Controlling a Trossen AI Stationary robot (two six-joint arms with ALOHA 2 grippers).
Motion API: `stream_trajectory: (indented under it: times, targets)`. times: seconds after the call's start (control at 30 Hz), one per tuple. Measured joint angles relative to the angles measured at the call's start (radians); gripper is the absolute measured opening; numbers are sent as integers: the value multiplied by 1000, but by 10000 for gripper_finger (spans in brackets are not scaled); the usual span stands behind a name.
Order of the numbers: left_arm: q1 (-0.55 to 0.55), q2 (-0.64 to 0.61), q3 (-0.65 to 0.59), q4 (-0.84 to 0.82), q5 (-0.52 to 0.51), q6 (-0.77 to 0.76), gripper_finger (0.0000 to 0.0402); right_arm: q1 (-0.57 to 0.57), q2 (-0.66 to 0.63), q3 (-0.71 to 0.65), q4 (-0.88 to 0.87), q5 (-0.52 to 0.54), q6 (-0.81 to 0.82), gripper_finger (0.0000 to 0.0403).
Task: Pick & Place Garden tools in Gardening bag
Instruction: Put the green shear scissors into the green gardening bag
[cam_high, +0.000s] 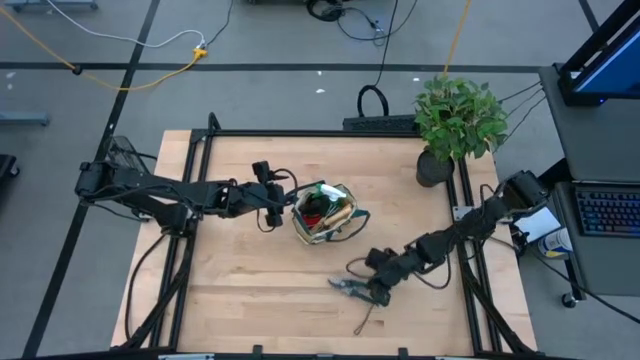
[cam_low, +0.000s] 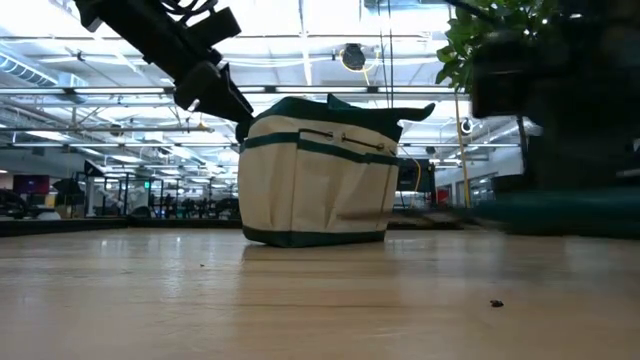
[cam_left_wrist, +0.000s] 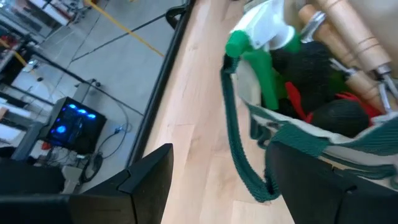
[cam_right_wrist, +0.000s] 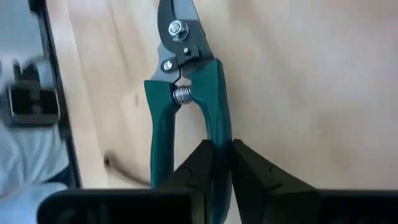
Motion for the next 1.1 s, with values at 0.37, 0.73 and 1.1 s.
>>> stream_trajectory:
  times: [0.37, 0.73, 1.1]
  targets:
    - [0, 0, 0, 0, 94, 4, 269, -142, -24, 1, -34, -34, -296, 0]
    - [0, 0, 0, -1, 102, -4, 269, -142, -25, 1, 11, -59, -355, 71]
    - [0, 0, 0, -24, 153, -76, 269, 20, 37, 3, 14, 152, -430, 138]
